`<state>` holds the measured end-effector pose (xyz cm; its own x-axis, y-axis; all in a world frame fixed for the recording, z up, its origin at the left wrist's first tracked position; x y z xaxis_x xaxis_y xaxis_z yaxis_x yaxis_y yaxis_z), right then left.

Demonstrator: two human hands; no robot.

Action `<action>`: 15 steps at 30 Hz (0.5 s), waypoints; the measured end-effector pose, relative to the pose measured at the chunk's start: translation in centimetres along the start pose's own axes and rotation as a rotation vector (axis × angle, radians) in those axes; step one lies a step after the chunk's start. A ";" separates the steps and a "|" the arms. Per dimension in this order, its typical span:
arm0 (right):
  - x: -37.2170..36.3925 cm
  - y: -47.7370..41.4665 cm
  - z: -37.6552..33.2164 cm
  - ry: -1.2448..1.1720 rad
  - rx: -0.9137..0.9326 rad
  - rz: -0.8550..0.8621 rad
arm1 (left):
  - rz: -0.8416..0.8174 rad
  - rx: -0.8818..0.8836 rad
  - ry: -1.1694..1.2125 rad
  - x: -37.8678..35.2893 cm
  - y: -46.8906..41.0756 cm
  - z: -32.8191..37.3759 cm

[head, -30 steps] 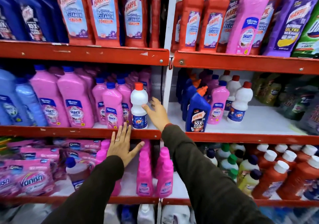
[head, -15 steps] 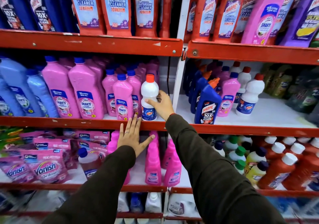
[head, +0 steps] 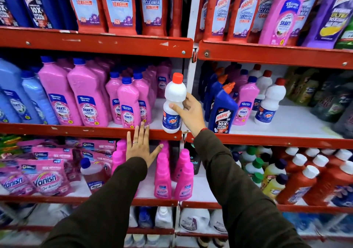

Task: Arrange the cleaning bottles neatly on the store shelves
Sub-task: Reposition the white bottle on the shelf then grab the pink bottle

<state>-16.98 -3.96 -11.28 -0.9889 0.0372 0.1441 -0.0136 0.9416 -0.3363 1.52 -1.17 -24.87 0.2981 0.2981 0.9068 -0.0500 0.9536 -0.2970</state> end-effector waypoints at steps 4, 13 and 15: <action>2.4 1.0 -0.1 0.051 0.039 -0.022 | 0.065 0.068 0.098 0.6 0.7 1.6; 12.4 2.8 0.6 0.033 0.039 -0.007 | 0.125 -0.106 0.152 -1.1 3.3 13.1; 15.2 3.1 0.7 0.050 0.058 -0.010 | 0.111 -0.157 0.166 -1.8 3.2 15.9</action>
<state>-32.11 -0.65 -10.76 -0.9800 0.0459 0.1938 -0.0336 0.9212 -0.3877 -14.37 2.01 -22.67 0.4524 0.3773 0.8081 0.0534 0.8930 -0.4468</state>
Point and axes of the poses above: each hand's wrist, its own y-axis away from the middle knuckle, its own x-axis out of the back of the hand, z = x × y, the point moved 9 cm from there along -y, towards the middle knuckle, and after that the axes turned 8 degrees about y, right-handed, at the moved point
